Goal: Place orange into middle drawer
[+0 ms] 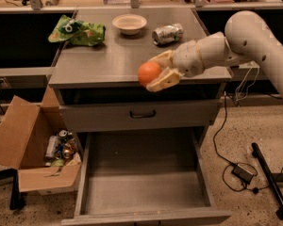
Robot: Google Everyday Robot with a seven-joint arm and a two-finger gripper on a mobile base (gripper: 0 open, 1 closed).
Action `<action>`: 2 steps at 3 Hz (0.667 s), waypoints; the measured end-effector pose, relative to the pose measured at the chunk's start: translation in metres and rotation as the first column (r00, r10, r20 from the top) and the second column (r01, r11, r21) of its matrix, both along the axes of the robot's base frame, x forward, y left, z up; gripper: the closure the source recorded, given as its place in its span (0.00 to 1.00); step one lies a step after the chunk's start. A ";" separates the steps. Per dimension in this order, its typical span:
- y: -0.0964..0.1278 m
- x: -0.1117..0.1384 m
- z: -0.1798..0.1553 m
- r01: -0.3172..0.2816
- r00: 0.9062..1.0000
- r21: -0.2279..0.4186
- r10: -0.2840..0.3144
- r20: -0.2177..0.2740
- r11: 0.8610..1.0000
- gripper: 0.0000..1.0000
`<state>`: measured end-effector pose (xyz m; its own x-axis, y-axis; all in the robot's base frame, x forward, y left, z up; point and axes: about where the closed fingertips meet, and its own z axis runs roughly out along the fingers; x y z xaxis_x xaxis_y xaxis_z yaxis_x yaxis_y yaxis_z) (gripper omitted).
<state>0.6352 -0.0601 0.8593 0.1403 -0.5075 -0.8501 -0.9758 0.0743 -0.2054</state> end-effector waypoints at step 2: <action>-0.004 -0.015 -0.058 -0.034 0.999 -0.052 0.031 -0.041 0.998 1.00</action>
Offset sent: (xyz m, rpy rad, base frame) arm -0.0464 -0.0177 -0.1532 -0.1454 0.1404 0.0544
